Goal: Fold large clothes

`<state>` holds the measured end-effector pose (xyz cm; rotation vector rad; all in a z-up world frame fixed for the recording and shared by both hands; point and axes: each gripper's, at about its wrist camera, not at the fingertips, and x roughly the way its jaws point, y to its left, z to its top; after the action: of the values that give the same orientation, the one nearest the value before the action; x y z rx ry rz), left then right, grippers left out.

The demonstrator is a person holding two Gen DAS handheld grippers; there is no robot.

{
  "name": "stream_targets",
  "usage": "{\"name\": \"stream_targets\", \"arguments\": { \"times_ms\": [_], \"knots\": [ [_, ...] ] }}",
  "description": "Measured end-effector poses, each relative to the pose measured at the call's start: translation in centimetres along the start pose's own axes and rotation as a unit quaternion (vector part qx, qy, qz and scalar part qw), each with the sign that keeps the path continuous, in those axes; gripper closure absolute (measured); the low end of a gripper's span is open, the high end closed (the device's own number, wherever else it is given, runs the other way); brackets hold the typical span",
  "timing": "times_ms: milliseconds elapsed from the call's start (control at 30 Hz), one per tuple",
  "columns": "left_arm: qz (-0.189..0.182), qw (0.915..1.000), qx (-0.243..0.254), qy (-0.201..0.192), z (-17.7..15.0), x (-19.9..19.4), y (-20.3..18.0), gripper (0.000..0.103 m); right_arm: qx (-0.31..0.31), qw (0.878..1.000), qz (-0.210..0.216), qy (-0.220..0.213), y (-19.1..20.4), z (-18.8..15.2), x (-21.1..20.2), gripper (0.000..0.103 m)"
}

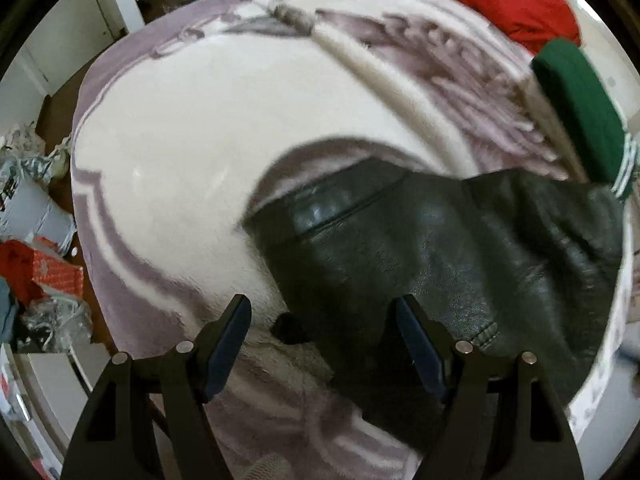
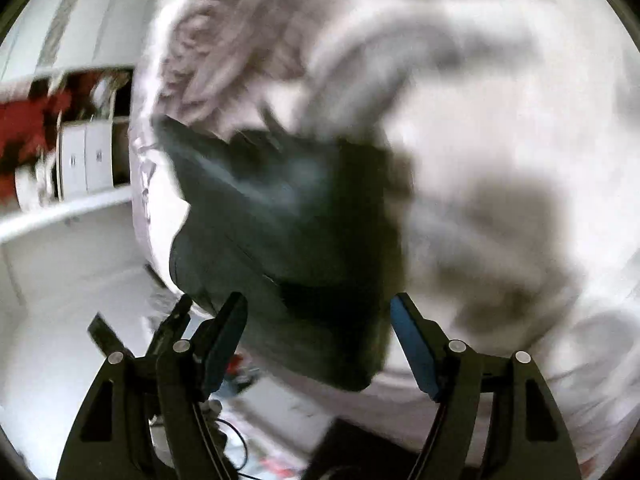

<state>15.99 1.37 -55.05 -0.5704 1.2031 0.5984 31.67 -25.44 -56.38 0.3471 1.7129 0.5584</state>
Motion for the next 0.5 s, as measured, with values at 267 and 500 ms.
{"name": "stream_targets", "arguments": {
  "times_ms": [267,500],
  "knots": [
    [0.002,1.0,-0.004,0.0,-0.6,1.3,1.1,0.023,-0.13,0.987,-0.039,0.089,7.5,11.8,6.9,0.074],
    [-0.076,0.9956,-0.052,0.015,-1.2,3.4,4.8,0.007,-0.167,0.972,-0.144,0.087,9.1,13.7,12.6,0.09]
  ]
}}
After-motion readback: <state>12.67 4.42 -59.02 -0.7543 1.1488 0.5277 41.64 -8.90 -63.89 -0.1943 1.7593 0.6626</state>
